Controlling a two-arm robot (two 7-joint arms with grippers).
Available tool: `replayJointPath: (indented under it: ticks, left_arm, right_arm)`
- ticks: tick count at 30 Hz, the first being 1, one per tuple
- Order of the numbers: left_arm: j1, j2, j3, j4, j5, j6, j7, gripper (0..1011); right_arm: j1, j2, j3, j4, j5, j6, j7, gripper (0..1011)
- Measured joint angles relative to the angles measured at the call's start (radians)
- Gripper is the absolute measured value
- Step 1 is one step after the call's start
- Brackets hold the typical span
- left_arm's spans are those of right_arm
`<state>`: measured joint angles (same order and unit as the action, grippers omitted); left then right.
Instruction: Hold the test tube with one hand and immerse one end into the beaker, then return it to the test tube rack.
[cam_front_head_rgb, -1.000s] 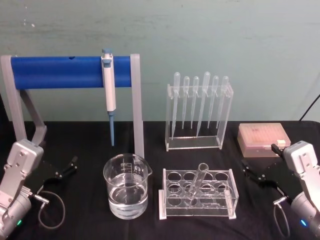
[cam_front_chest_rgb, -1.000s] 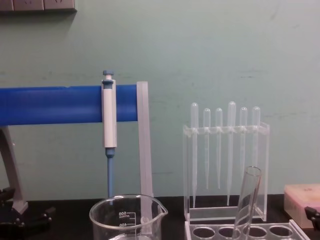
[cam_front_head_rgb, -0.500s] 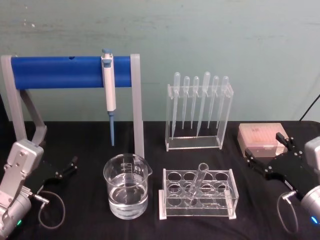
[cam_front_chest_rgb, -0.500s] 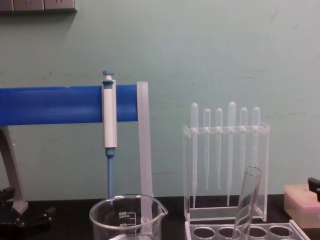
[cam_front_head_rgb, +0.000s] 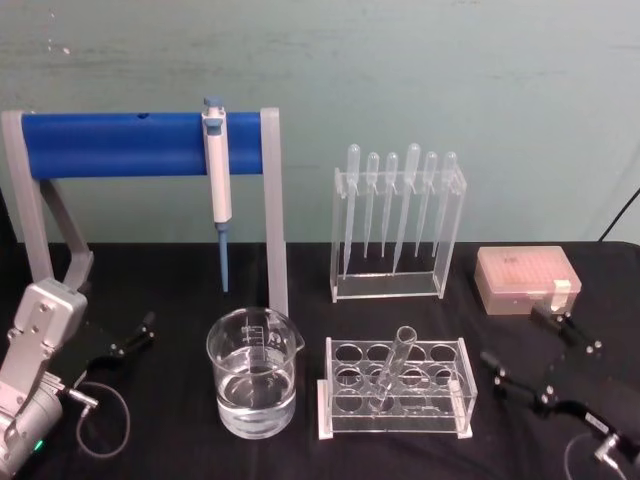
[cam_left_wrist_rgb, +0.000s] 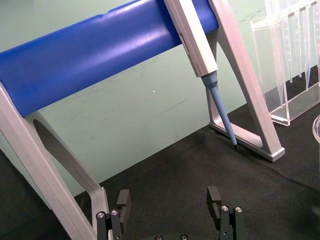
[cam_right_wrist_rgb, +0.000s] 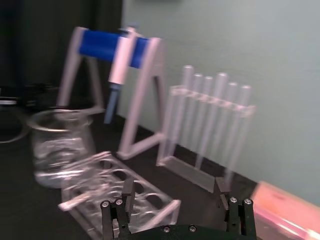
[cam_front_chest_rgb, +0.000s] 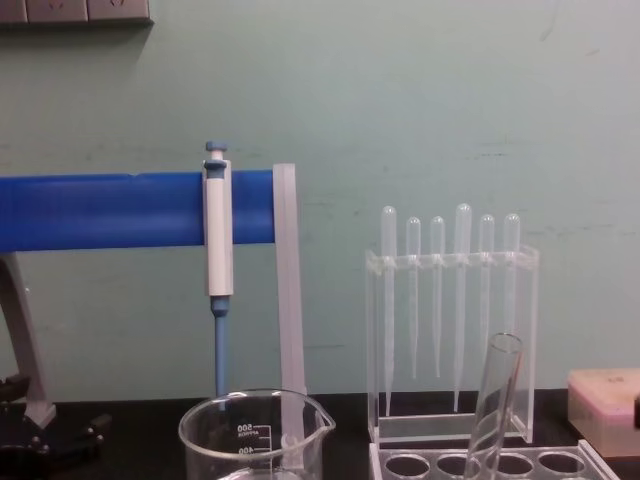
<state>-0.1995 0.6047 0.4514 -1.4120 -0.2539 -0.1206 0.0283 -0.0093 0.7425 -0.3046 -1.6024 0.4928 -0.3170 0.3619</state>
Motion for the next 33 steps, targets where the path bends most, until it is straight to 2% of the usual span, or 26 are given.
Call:
replayJointPath:
  ticks: [2, 3, 7, 12, 16, 21, 25, 33]
  left_arm:
    - [0.0, 0.0, 0.0, 0.0, 0.0, 0.0, 0.0, 1000]
    - [0.0, 0.0, 0.0, 0.0, 0.0, 0.0, 0.0, 1000]
    - [0.0, 0.0, 0.0, 0.0, 0.0, 0.0, 0.0, 1000]
    - [0.0, 0.0, 0.0, 0.0, 0.0, 0.0, 0.0, 1000]
    - [0.0, 0.0, 0.0, 0.0, 0.0, 0.0, 0.0, 1000]
    - [0.0, 0.0, 0.0, 0.0, 0.0, 0.0, 0.0, 1000]
    - [0.0, 0.0, 0.0, 0.0, 0.0, 0.0, 0.0, 1000]
    - [0.0, 0.0, 0.0, 0.0, 0.0, 0.0, 0.0, 1000]
  right_arm:
    - [-0.002, 0.009, -0.003, 0.006, 0.019, -0.012, 0.046, 1003]
    - [0.0, 0.014, -0.007, 0.017, 0.037, -0.023, 0.095, 1003]
    - [0.02, 0.015, -0.028, 0.043, 0.063, -0.037, 0.196, 1003]
    - [0.06, -0.014, -0.054, 0.064, 0.073, -0.031, 0.269, 1003]
    - [0.086, -0.035, -0.064, 0.073, 0.077, -0.014, 0.291, 1003]
    - [0.143, -0.074, -0.088, 0.09, 0.071, 0.03, 0.325, 1003]
    - [0.185, -0.1, -0.11, 0.104, 0.04, 0.062, 0.344, 1003]
    - [0.235, -0.133, -0.137, 0.124, -0.007, 0.096, 0.354, 1003]
